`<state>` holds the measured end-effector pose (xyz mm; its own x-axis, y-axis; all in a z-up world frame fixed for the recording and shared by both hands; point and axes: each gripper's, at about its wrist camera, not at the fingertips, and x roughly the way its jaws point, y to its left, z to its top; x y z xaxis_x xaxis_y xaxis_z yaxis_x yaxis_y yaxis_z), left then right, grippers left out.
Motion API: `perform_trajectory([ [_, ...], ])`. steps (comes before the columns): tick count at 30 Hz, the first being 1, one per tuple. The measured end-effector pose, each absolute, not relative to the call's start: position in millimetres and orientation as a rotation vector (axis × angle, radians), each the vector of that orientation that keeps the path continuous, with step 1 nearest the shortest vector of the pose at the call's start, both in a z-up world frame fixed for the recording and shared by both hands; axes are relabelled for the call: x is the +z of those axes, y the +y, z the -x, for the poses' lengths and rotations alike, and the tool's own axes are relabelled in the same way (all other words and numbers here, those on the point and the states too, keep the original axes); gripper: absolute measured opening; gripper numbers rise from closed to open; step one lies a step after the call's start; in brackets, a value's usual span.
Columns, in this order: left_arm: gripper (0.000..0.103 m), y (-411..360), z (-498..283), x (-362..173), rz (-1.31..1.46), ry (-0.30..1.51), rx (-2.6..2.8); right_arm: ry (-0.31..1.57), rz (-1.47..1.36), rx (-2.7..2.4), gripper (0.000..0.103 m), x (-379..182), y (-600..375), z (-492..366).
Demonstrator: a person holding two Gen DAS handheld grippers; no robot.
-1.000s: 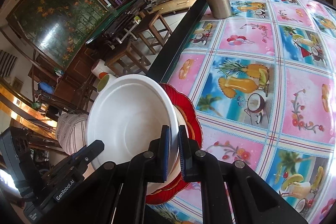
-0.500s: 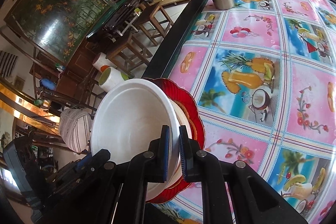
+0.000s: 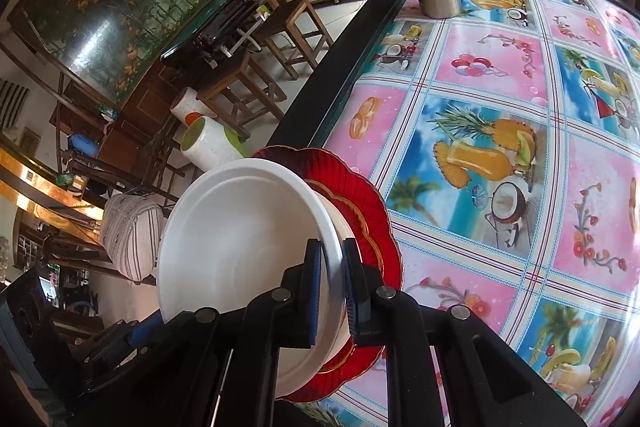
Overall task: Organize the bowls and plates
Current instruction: 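Lower the white bowl into the white bowl on the red stack, then open the right gripper and pull it away from the stack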
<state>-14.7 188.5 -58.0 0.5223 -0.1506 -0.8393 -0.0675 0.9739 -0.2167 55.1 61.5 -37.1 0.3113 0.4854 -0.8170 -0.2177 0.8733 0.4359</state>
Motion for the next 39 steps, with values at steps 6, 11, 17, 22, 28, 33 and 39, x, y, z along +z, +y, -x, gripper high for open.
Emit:
perform_trajectory([
  [6,0.022,190,17,-58,0.239,1.031,-0.057,1.181,-0.259,0.490,0.014,-37,65,-55],
  [11,0.028,192,19,-57,0.244,1.033,-0.051,1.174,-0.259,0.491,0.015,-39,66,-56],
  [17,0.028,199,30,-45,0.237,1.001,-0.026,1.168,-0.258,0.487,0.015,-40,66,-55],
  [22,0.028,211,37,-33,0.249,0.967,-0.001,1.168,-0.266,0.492,0.014,-40,65,-55],
  [28,0.028,216,36,-25,0.275,0.952,0.016,1.176,-0.301,0.527,0.023,-35,62,-54],
  [33,0.028,196,36,-15,0.231,0.930,0.000,1.126,-0.319,0.548,0.041,-17,50,-46],
  [39,0.050,149,34,-8,0.119,0.925,-0.046,1.084,-0.367,0.547,0.044,-4,18,-36],
])
